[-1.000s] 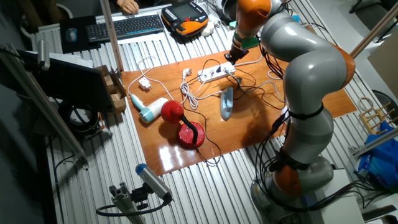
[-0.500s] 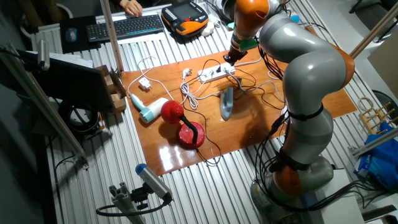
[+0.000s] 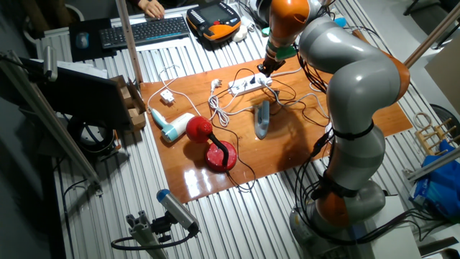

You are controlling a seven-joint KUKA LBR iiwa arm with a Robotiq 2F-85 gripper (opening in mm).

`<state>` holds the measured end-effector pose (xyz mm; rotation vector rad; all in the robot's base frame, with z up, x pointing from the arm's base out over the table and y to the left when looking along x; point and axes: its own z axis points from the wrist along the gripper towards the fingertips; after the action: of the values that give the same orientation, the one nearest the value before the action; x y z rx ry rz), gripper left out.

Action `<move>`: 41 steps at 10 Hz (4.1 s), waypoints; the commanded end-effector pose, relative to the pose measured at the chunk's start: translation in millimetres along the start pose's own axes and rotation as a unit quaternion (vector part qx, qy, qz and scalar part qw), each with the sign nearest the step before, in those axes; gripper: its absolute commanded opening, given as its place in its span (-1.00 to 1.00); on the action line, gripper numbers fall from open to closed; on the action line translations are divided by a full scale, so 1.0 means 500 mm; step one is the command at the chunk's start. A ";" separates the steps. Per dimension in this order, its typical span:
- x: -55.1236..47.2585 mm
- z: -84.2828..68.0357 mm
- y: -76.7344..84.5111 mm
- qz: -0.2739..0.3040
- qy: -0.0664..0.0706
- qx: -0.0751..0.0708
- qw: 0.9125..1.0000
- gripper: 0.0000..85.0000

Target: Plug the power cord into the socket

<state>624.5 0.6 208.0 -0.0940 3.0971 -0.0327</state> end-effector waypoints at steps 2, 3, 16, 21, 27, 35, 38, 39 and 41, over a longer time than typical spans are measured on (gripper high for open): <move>0.000 0.000 0.000 0.003 0.001 -0.005 1.000 -1.00; 0.000 0.000 0.000 0.003 0.001 -0.003 1.000 -1.00; 0.001 -0.002 -0.003 0.000 -0.001 0.002 1.000 -1.00; 0.000 -0.002 -0.003 0.000 -0.003 0.004 1.000 -1.00; 0.000 -0.002 -0.005 0.000 -0.003 0.005 1.000 -1.00; -0.004 -0.004 -0.015 -0.005 -0.004 0.009 1.000 -1.00; -0.018 -0.004 -0.037 0.015 -0.013 0.001 1.000 -1.00; -0.021 -0.002 -0.038 0.030 -0.017 0.001 0.999 -1.00; -0.019 -0.002 -0.027 0.058 -0.018 -0.005 0.998 -1.00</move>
<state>634.7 -12.9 209.5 0.0822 3.0601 -0.0135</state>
